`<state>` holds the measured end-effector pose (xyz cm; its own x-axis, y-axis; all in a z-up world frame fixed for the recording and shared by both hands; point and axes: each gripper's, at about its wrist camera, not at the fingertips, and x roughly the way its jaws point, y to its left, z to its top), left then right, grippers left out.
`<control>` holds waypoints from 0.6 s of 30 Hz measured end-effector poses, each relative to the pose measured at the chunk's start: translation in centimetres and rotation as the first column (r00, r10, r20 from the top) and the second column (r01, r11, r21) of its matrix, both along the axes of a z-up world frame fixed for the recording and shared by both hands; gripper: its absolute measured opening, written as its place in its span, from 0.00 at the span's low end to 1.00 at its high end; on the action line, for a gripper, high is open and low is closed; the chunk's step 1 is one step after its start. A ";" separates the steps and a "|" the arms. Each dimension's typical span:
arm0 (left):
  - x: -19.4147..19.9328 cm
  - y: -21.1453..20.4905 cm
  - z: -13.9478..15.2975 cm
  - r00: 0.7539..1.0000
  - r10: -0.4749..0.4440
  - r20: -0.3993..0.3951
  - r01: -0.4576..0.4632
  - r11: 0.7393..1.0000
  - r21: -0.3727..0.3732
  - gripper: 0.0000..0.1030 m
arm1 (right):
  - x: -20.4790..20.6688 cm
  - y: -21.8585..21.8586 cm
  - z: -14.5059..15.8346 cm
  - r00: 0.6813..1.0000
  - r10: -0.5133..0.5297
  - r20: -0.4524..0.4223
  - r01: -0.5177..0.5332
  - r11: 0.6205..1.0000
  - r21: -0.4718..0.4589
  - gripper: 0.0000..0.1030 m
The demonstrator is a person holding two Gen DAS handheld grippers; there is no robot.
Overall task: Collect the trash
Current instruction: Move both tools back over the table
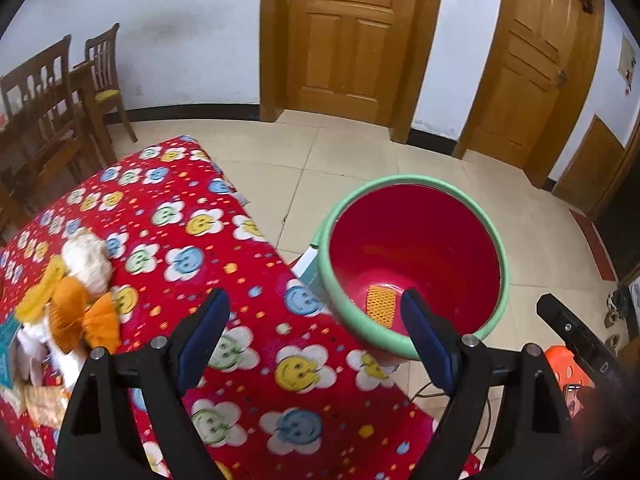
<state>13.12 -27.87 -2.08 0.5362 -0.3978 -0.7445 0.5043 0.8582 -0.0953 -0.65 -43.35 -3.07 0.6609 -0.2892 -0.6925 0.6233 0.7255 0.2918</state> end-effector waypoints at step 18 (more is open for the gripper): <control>-2.9 8.4 3.0 0.991 0.122 0.046 -0.121 0.992 -0.024 0.84 | 0.4 5.6 3.2 0.992 0.119 0.049 -0.118 0.993 -0.029 0.73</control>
<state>10.18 -19.51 0.88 0.6157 -0.3424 -0.7097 0.4004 0.9117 -0.0925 -0.25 -37.71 0.10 0.7256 -0.2243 -0.6505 0.5173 0.8012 0.3008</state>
